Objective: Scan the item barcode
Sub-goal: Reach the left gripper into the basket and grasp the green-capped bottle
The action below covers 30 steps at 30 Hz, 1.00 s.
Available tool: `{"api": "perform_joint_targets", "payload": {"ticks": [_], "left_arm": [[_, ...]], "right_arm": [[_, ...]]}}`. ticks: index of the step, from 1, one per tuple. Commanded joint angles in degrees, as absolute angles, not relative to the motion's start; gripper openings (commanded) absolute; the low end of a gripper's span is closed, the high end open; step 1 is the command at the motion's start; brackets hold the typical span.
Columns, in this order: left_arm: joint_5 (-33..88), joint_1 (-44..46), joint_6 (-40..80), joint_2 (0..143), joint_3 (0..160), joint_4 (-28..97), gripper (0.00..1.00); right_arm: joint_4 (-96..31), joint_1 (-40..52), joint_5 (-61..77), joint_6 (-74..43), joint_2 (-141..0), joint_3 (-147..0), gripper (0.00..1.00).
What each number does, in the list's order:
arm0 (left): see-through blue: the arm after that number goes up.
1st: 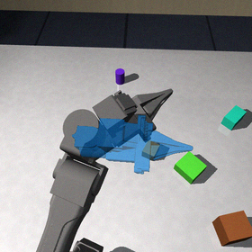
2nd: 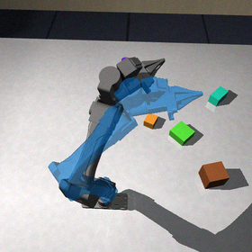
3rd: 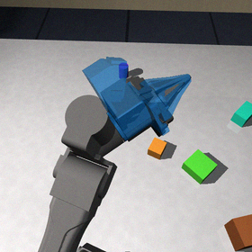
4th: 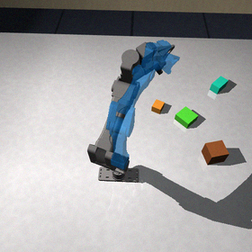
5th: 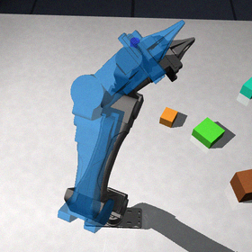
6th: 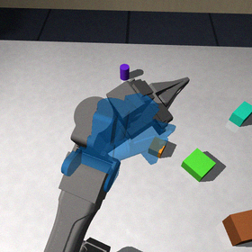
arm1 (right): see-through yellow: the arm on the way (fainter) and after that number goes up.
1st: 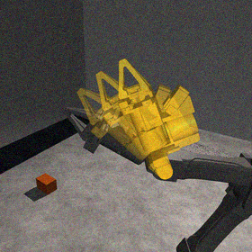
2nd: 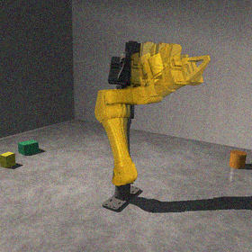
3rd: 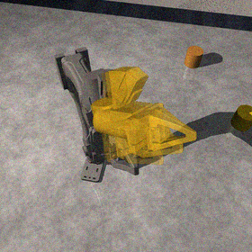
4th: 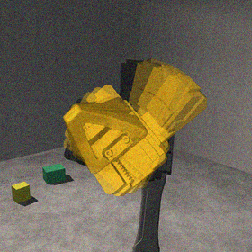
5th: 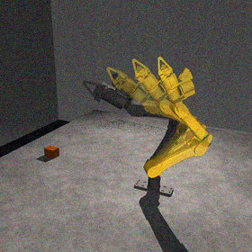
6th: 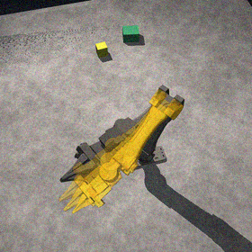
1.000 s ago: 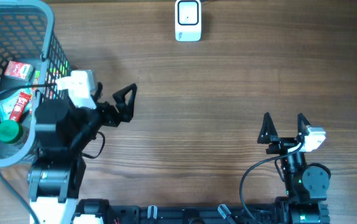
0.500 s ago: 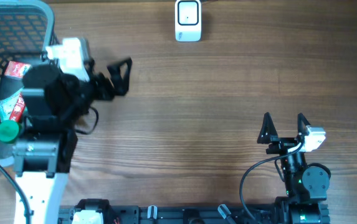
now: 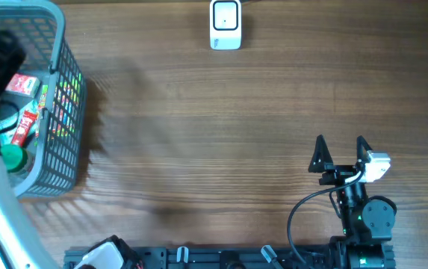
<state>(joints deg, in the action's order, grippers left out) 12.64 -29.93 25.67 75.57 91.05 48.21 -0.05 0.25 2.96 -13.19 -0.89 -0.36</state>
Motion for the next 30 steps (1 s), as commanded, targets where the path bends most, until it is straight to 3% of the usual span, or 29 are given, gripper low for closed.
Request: {"api": "perform_joint_targets", "payload": {"ticks": [1,9,20,30], "left_arm": [[11.81,-32.25,24.10,76.49,92.05,51.16,1.00],[-8.27,-34.06,40.91,82.17,92.03,68.34,1.00],[-9.08,-41.30,45.52,96.49,92.03,74.11,1.00],[-12.32,-44.05,46.76,101.27,90.35,73.73,1.00]], "right_arm": [[0.08,0.47,2.61,-13.65,-0.58,-0.30,1.00],[0.08,0.47,2.61,-13.65,-0.58,-0.30,1.00],[0.08,0.47,2.61,-13.67,-0.58,-0.30,1.00],[0.08,0.47,2.61,-13.67,-0.58,-0.30,1.00]]}}
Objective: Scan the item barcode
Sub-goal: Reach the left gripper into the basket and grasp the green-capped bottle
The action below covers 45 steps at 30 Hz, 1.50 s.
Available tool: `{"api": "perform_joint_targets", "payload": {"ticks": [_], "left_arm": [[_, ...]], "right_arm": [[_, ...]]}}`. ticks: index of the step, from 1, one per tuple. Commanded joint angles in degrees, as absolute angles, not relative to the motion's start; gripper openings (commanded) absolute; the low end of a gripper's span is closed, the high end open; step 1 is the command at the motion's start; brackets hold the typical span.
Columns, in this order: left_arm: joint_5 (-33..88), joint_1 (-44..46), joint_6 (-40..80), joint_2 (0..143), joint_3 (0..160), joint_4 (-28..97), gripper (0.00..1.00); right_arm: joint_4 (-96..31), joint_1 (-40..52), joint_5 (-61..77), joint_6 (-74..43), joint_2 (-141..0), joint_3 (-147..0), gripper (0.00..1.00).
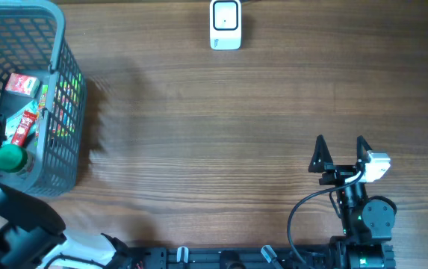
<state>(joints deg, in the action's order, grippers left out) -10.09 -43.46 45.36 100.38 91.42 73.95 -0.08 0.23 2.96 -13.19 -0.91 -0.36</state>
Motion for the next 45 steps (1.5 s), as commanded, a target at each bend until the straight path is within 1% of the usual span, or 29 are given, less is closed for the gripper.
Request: {"api": "perform_joint_targets", "payload": {"ticks": [1,8,13,26,29,30,33,35,38,45], "left_arm": [[-12.53,-44.05,46.76,101.27,89.14,72.86,1.00],[-12.53,-43.94,46.78,101.34,80.16,63.94,1.00],[-12.73,-43.88,46.76,101.51,78.56,60.77,1.00],[-12.69,-43.83,46.76,107.87,78.54,59.31,1.00],[-12.69,-43.83,46.76,108.51,78.54,58.61,0.93],[-12.71,-43.83,46.76,108.73,78.52,58.41,0.86],[-12.71,-43.83,46.78,108.77,78.54,58.41,0.56],[-12.71,-43.83,46.78,108.77,78.54,58.70,0.54],[-12.43,-43.79,46.78,108.64,80.42,60.66,0.63],[-10.96,-43.48,46.78,107.50,102.56,77.34,0.62]], "right_arm": [[0.08,0.47,2.61,-13.67,-0.58,-0.30,1.00],[0.08,0.47,2.61,-13.67,-0.58,-0.30,1.00],[0.08,0.47,2.61,-13.67,-0.58,-0.30,1.00],[0.08,0.47,2.61,-13.65,-0.58,-0.30,1.00],[0.08,0.47,2.61,-13.65,-0.58,-0.30,1.00],[0.08,0.47,2.61,-13.67,-0.58,-0.30,1.00],[0.08,0.47,2.61,-13.67,-0.58,-0.30,1.00],[0.08,0.47,2.61,-13.67,-0.58,-0.30,1.00],[0.08,0.47,2.61,-13.67,-0.58,-0.30,1.00],[0.08,0.47,2.61,-13.67,-0.58,-0.30,1.00]]}}
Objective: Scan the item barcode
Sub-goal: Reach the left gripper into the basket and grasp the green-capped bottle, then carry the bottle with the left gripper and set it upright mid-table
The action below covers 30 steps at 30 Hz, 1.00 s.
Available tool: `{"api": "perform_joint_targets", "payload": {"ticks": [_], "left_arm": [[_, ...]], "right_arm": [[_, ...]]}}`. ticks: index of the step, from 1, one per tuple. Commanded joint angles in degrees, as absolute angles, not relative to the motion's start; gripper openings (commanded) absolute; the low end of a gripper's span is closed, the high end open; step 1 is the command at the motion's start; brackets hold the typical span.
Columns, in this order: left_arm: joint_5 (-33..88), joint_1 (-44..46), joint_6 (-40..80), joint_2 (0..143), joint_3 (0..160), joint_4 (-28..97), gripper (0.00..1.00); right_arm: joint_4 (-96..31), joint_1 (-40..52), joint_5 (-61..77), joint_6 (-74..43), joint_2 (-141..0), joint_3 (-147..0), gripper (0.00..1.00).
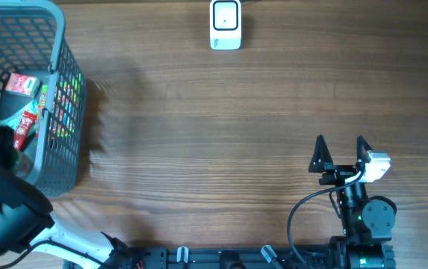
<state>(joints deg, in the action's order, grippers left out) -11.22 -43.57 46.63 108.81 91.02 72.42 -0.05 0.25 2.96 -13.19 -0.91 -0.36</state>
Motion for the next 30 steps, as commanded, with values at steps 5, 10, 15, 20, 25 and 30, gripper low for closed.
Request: {"api": "perform_joint_targets", "payload": {"ticks": [5,10,15,20,25,30], "left_arm": [[-9.85,-41.95,46.98,104.73,119.72,87.55,0.64],[-4.60,-37.01,48.66,100.01,130.23,95.37,0.64],[-0.89,-23.59,51.57,94.04,130.32,96.12,0.64],[-1.67,-2.68,58.59,93.45,130.30,96.09,0.64],[-11.22,16.91,74.04,97.93,128.44,96.49,0.64],[-12.95,29.98,95.96,103.61,119.96,96.49,0.66]], "right_arm": [[0.08,0.47,2.61,-13.67,-0.58,-0.30,1.00],[0.08,0.47,2.61,-13.67,-0.58,-0.30,1.00],[0.08,0.47,2.61,-13.67,-0.58,-0.30,1.00],[0.08,0.47,2.61,-13.67,-0.58,-0.30,1.00],[0.08,0.47,2.61,-13.65,-0.58,-0.30,1.00],[0.08,0.47,2.61,-13.67,-0.58,-0.30,1.00]]}}
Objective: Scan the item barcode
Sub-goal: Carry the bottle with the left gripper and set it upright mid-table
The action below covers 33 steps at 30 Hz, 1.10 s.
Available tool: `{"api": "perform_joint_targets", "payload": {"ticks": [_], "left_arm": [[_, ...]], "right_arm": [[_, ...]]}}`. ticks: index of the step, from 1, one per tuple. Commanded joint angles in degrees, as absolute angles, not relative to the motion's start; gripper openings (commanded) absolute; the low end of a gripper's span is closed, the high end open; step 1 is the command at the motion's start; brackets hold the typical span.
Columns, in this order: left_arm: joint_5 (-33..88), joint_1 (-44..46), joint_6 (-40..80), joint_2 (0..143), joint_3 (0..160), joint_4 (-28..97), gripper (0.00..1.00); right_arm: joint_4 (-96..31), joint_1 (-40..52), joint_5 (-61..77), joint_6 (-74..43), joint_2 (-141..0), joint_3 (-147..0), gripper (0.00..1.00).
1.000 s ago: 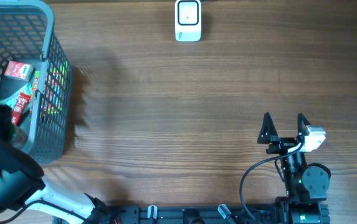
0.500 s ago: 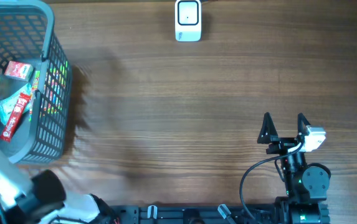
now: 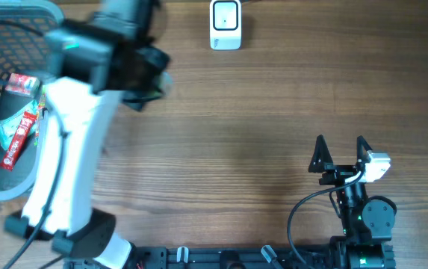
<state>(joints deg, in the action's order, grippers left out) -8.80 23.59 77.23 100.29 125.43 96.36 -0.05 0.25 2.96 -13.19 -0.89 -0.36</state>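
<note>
The white barcode scanner (image 3: 225, 24) stands at the table's far edge. My left arm reaches over the basket, and its gripper (image 3: 150, 78), blurred by motion, sits left of and nearer than the scanner. A pale, greenish bottle (image 3: 163, 82) shows at its tip, and the gripper looks shut on it. My right gripper (image 3: 340, 152) rests open and holding nothing near the front right.
The grey wire basket (image 3: 4, 193) stands at the left edge. It holds a red sachet (image 3: 18, 138), a red box (image 3: 21, 84) and a teal packet. The white left arm link covers the basket's right wall.
My left gripper was down in the basket over the green-capped bottle. Now it is out over the table near the scanner, and the bottle is gone from the basket. The right arm is unchanged.
My left arm first hung over the basket's left side, then sat pulled back at the front left with the green-capped bottle plain in the basket. Then the gripper covered that bottle. Now it holds a greenish item near the scanner.
</note>
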Motion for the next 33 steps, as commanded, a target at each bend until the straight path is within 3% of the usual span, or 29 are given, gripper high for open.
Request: {"api": "perform_joint_targets", "payload": {"ticks": [1,6,12,33], "left_arm": [[-12.93,31.77,99.44,104.47,117.91,96.33,0.66],[-7.68,40.21,111.77,109.14,104.81,82.39,0.66],[-1.45,42.46,120.86,115.28,100.71,71.64,0.64],[3.05,45.91,119.98,126.78,100.71,55.94,0.66]], "right_arm": [[0.08,0.47,2.61,-13.67,-0.58,-0.30,1.00],[0.08,0.47,2.61,-13.67,-0.58,-0.30,1.00],[0.08,0.47,2.61,-13.67,-0.58,-0.30,1.00],[0.08,0.47,2.61,-13.67,-0.58,-0.30,1.00]]}}
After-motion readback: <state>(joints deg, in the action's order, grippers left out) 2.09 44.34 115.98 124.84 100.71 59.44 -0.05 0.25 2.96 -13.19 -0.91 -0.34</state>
